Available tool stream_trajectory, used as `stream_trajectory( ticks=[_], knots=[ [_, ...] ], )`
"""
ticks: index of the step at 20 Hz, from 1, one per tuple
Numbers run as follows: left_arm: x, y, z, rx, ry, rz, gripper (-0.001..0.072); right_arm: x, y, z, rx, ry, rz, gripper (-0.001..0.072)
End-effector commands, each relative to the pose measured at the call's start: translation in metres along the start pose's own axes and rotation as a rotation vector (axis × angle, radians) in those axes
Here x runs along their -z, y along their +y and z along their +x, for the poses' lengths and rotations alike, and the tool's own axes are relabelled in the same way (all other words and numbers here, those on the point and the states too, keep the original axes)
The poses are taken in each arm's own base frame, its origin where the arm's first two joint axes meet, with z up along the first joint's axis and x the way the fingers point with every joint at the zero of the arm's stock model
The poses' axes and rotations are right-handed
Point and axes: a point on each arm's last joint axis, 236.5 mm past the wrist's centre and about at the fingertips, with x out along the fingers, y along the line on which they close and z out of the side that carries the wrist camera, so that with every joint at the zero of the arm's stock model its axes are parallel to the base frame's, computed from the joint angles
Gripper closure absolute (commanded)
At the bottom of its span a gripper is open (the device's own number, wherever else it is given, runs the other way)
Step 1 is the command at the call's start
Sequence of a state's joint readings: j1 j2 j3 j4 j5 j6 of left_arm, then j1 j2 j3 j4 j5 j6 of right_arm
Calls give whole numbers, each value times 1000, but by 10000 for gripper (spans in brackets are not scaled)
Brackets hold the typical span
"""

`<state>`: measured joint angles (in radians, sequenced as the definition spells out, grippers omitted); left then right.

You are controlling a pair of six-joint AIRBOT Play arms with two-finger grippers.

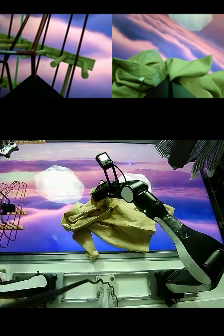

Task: Fold the clothes and pants, and hang the long-sleeved shirts on hangers.

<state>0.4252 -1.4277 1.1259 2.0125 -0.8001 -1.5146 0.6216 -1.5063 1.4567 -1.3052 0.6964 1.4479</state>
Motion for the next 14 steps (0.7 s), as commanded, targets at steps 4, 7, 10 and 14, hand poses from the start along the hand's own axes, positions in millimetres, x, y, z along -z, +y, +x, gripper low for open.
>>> stream_trajectory(
  ticks=[4, 7, 10, 14],
  knots=[
    [-20, 20, -44, -41, -104, 12, 691, 0, 1, 0, -2, 0, 4, 678],
    [-37, 28, -90, -65, -207, -4, 692, 0, 1, 0, -2, -1, 4, 678],
    [-53, 22, -157, -21, -353, -63, 692, -1, 0, 0, -1, -2, 3, 678],
    [-22, -49, -243, 166, -362, 9, 693, -23, -4, -3, 11, -93, 23, 678]
  ],
)
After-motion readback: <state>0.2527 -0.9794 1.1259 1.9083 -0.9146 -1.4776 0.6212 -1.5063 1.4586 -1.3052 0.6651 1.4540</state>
